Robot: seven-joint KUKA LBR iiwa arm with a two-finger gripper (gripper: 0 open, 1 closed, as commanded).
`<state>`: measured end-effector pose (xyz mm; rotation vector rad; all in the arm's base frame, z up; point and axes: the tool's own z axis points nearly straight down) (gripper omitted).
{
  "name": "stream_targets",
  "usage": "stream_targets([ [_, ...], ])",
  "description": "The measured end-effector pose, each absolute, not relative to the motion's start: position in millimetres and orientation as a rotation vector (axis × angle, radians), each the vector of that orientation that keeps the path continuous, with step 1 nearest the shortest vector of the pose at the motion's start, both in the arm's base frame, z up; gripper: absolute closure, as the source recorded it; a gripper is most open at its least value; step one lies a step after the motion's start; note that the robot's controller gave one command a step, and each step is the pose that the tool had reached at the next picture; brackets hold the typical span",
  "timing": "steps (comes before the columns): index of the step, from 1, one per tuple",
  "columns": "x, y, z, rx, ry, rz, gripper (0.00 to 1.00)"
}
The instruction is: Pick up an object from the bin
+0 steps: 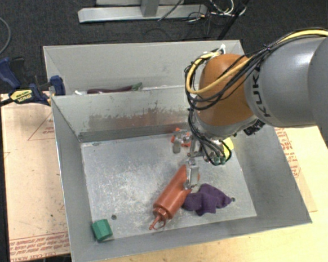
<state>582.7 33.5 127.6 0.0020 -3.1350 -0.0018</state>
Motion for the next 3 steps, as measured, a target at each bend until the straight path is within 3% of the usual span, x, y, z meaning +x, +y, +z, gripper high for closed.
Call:
stream_targets([
  [1, 584.5, 33, 132, 0.001, -3.143, -0.002, 0.00],
  [2, 572.2, 56, 97, 0.329, -3.131, 0.000, 0.00],
  [3, 572.4, 67, 99, 0.543, -3.100, -0.001, 0.00],
])
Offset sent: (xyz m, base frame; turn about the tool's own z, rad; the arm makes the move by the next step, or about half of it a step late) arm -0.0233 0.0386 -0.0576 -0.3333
